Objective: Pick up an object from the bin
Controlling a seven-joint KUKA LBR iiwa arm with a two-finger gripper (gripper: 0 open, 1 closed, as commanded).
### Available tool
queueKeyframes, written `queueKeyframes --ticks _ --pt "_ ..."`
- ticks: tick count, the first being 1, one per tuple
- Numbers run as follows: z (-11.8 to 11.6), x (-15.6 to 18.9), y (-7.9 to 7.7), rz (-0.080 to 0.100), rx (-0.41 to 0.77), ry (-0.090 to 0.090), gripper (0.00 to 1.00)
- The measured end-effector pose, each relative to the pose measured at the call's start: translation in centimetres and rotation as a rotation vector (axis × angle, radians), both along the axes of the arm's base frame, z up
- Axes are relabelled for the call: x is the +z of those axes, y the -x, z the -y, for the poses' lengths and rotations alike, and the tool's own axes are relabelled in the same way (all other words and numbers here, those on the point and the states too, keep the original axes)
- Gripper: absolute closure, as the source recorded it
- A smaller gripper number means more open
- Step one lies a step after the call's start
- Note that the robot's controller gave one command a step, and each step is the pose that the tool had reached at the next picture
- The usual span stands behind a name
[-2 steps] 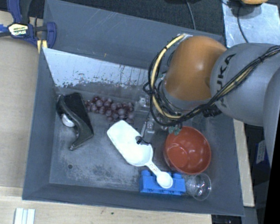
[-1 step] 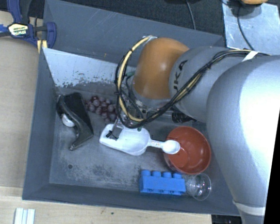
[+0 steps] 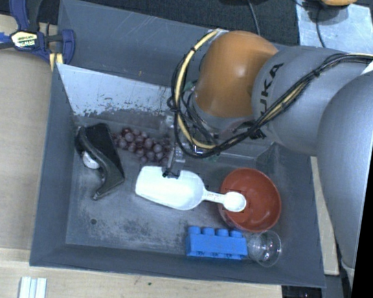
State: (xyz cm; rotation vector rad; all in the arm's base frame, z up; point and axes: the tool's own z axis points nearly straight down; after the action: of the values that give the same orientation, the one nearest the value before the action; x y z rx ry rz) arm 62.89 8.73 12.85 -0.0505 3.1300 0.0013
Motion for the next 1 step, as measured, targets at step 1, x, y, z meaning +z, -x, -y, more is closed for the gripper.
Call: queueKeyframes --ticks 1 --pt "-3.36 -2.85 0.75 -0.011 -0.369 -0.004 0.0"
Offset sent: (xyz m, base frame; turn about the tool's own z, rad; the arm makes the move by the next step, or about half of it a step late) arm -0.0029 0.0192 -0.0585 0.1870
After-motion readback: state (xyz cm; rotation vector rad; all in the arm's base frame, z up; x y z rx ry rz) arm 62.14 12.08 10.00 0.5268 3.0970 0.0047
